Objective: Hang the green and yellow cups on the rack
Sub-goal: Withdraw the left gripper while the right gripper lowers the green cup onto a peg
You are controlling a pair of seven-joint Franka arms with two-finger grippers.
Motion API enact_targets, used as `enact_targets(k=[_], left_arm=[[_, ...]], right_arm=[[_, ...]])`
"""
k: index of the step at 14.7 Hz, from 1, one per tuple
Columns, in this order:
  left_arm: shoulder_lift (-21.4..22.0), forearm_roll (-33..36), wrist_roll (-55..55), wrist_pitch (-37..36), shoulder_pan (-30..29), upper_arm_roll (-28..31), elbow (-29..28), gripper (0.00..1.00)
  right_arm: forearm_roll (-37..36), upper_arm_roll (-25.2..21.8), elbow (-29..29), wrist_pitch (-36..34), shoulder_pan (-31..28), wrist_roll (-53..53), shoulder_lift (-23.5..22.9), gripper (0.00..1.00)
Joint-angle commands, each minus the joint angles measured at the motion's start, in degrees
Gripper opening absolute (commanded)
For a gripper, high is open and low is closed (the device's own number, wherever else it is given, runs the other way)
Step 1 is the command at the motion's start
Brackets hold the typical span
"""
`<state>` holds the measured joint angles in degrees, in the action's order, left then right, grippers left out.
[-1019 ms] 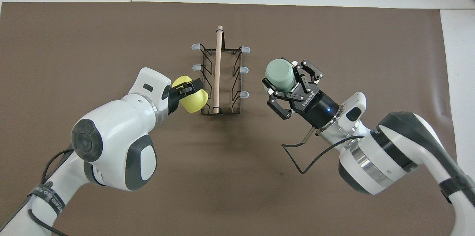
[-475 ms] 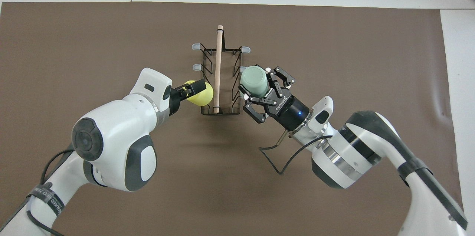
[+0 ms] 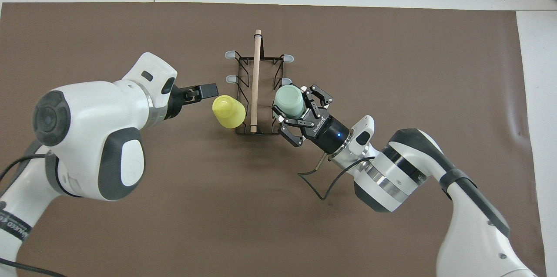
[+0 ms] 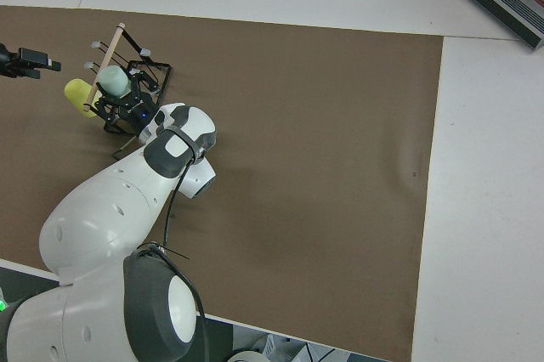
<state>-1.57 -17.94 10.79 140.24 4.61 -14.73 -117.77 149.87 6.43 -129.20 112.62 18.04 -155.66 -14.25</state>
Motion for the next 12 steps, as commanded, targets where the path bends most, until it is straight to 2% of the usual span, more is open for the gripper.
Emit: enact_targets(k=[1, 4, 8, 10, 11, 12], left_arm=[[1.04, 6.57, -4.89, -6.63, -0.48, 3.99, 2.37, 1.00], [1.13, 14.75, -11.20, -13.91, -0.40, 9.18, 7.19, 1.00], [0.08, 16.27, -18.95, -25.07, 0.39, 15.51, 15.97, 1.00], [-0.63, 18.01, -21.85, -30.61, 0.48, 15.88, 21.07, 1.00], [-0.80, 19.77, -22.13, -32.73, 0.57, 16.40, 23.09, 1.00], [-0.81, 20.92, -22.39, -35.01, 0.92, 16.84, 24.68, 1.00]], right_arm=[[10.43, 0.52, 0.09, -1.07, 1.29, -7.10, -2.17, 0.00], [11.76, 0.43, -0.61, -3.28, 2.43, -8.34, -3.77, 0.00], [11.76, 0.43, -1.23, -3.81, 2.44, -8.96, -4.12, 0.04], [11.68, 0.43, -1.23, -3.46, 2.09, -8.87, -4.20, 0.24], [11.59, 0.43, -1.32, -3.37, 1.91, -8.87, -4.20, 0.57], [11.50, 0.43, -1.32, -3.28, 1.82, -8.78, -4.20, 0.74]])
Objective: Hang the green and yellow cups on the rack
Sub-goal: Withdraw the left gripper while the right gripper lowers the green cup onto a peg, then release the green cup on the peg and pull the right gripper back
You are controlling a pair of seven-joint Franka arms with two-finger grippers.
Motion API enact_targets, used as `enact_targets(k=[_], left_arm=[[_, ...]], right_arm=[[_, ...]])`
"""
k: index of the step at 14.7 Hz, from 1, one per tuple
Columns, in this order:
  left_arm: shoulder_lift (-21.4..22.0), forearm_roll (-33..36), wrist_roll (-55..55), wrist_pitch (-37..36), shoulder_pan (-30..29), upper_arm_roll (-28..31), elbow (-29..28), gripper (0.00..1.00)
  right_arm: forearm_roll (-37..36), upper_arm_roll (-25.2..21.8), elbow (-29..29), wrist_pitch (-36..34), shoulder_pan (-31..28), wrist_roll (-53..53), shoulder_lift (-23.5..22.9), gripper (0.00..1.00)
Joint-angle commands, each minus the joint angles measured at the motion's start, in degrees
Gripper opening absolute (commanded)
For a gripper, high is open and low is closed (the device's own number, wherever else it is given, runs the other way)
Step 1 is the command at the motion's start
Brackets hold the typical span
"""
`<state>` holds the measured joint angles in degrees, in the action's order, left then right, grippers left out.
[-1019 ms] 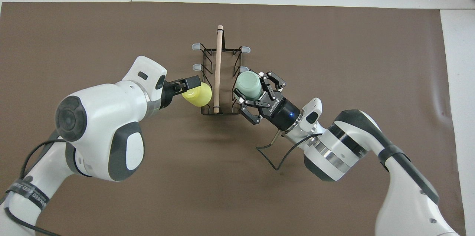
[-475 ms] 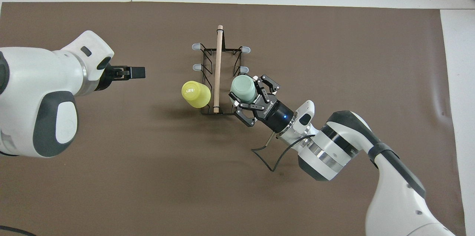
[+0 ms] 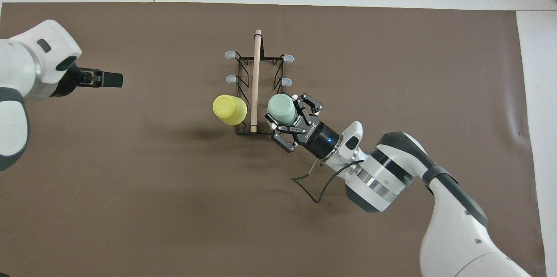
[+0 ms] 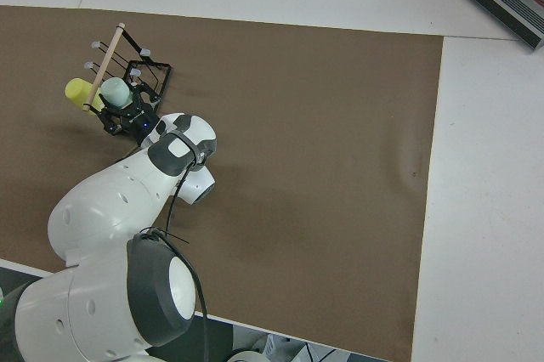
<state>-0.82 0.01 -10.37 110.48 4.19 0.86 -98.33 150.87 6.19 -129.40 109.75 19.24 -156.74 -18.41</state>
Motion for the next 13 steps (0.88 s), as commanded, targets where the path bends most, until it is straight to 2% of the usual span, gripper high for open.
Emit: enact_targets(k=[1, 3, 6, 10, 13], left_arm=[[-1.47, 3.15, -1.31, -7.45, 1.61, 1.86, 6.56, 1.00], [-1.21, 3.06, -2.45, -11.76, 1.70, 2.57, 8.59, 1.00], [0.72, 2.80, -3.07, -14.59, 1.79, 3.45, 6.67, 1.00], [2.75, 2.71, -2.46, -16.79, 2.05, 3.54, 3.94, 1.00], [2.84, 2.36, -2.46, -15.03, 2.05, 4.15, 3.06, 1.00]], right_arm=[[10.50, 0.66, -1.11, -0.15, 0.62, -7.70, -0.04, 0.99], [9.88, 0.57, -1.11, 0.46, 0.45, -7.53, -0.22, 1.00], [9.80, 0.57, -1.11, 0.82, 0.36, -7.53, -0.22, 1.00], [9.79, 0.57, -1.55, 1.96, 0.36, -7.35, -0.22, 1.00], [9.79, 0.66, -1.64, 3.63, 0.45, -6.91, -0.39, 1.00]])
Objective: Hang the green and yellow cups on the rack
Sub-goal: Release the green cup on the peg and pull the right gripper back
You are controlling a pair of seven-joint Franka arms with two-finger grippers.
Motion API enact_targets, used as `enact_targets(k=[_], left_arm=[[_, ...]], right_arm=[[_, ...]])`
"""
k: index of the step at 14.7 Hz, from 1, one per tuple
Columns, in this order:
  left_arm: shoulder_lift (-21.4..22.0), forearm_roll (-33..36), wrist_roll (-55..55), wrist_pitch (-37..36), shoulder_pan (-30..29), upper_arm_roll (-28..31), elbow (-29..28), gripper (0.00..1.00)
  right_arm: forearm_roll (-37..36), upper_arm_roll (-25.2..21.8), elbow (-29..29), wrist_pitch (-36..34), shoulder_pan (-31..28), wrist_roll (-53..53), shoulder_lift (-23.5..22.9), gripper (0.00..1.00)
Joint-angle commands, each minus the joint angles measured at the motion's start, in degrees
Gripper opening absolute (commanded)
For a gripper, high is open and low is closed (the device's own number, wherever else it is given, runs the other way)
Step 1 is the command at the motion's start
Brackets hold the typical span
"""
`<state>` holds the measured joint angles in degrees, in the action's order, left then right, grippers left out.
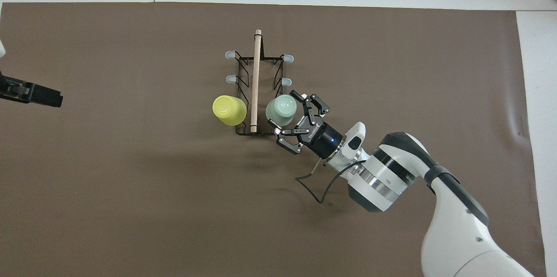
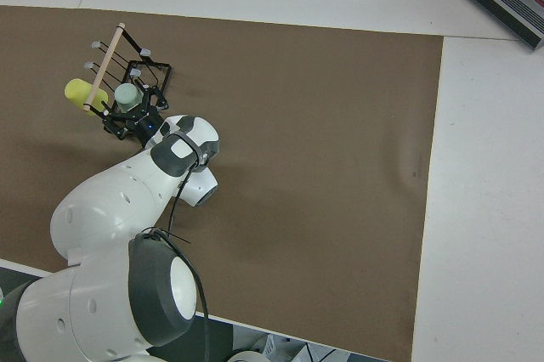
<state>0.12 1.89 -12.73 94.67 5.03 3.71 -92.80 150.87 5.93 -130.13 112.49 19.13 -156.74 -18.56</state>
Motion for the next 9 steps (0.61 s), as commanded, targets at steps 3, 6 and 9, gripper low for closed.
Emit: enact_targets(k=[3, 6, 9], left_arm=[[1.99, -1.35, 1.12, 0.34, 1.30, 1.39, -2.56, 1.00], [2.08, -2.24, 2.72, 0.69, 0.95, 1.48, -2.38, 1.00], [2.08, -2.33, 2.63, 0.60, 0.33, 1.65, -2.38, 1.00]], right_arm=[[9.71, 0.83, -0.91, 2.55, 0.56, -6.29, -0.33, 1.00], [9.62, 0.83, -0.74, 3.35, 0.56, -5.86, -0.51, 1.00], [9.62, 0.92, -0.47, 3.70, 0.65, -5.24, 0.02, 1.00]])
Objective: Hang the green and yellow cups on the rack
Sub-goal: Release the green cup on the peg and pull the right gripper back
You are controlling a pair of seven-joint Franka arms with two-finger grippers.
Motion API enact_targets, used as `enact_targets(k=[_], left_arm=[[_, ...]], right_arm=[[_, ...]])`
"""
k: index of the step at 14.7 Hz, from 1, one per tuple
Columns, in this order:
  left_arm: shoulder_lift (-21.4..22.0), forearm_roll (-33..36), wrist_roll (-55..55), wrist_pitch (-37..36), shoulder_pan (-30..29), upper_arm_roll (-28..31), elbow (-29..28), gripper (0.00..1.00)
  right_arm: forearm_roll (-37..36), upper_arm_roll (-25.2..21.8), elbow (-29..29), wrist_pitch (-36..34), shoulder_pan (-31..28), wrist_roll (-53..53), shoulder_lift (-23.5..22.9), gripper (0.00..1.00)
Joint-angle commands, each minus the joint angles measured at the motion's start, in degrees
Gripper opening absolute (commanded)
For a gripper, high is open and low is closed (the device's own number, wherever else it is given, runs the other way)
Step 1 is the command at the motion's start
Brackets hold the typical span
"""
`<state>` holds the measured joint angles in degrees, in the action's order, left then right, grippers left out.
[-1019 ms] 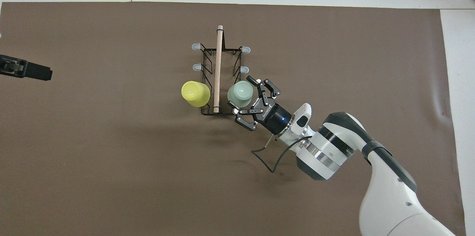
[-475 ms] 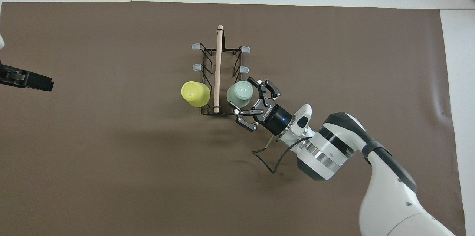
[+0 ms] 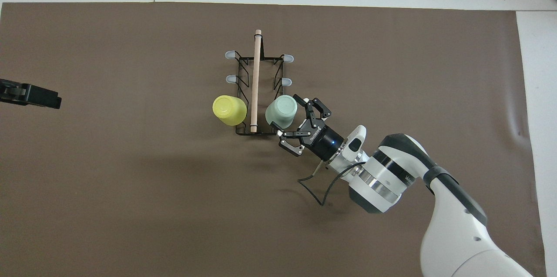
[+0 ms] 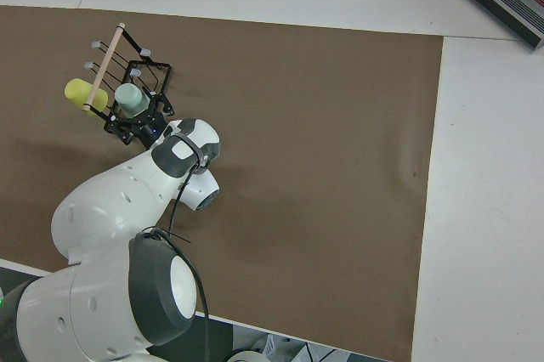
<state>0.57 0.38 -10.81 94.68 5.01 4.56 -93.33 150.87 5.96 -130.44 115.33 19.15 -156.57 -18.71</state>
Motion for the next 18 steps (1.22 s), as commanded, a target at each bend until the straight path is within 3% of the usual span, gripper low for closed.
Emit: enact_targets(k=[1, 7, 11, 15, 18], left_arm=[[1.63, -0.73, 0.96, 0.42, 0.35, 0.80, -1.77, 1.00], [1.36, -2.66, 2.19, -1.78, 0.35, 0.80, -0.98, 1.00], [1.36, -2.84, 2.63, -1.70, 0.26, 0.80, -0.89, 1.00], [1.36, -2.84, 2.64, -1.70, 0.26, 0.80, -0.89, 1.00], [1.54, -2.84, 2.55, -1.78, 0.26, 0.80, -0.89, 1.00]], right_arm=[[9.53, 0.89, -0.08, 2.26, 0.62, -5.06, 0.68, 1.00], [6.82, 0.89, 1.14, 19.64, 1.15, 1.61, 11.48, 1.00], [2.25, 0.81, 1.94, 22.75, 0.54, 6.37, 14.48, 1.00], [-19.06, 0.80, 3.96, 24.33, -7.36, 6.81, 14.58, 1.00], [-40.58, 0.72, 7.37, 23.89, -13.77, 12.76, 14.75, 1.00]])
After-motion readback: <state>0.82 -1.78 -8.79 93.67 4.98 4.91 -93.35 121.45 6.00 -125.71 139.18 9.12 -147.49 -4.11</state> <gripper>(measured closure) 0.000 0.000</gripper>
